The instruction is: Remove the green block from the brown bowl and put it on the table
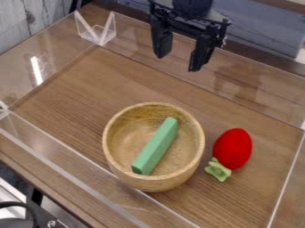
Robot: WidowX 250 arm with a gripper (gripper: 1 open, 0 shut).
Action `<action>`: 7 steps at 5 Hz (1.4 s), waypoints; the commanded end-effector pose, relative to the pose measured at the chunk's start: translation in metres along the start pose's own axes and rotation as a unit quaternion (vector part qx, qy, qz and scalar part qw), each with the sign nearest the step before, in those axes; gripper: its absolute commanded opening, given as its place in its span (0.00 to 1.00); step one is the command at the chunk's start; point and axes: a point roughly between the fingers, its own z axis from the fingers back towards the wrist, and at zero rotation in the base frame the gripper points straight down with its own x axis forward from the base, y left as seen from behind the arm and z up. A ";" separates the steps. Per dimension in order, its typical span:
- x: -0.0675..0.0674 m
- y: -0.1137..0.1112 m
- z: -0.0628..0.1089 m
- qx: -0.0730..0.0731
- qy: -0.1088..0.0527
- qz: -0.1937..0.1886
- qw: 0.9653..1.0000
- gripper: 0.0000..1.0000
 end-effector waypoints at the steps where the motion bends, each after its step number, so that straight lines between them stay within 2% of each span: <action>1: -0.006 -0.001 -0.013 -0.003 0.016 -0.002 1.000 1.00; 2: -0.030 -0.003 -0.032 -0.010 0.024 -0.015 1.000 1.00; 3: -0.045 -0.002 -0.048 -0.013 0.014 -0.032 0.999 1.00; 4: -0.050 0.001 -0.059 -0.015 0.005 -0.033 0.999 1.00; 7: -0.048 0.001 -0.083 -0.027 -0.027 -0.040 0.998 1.00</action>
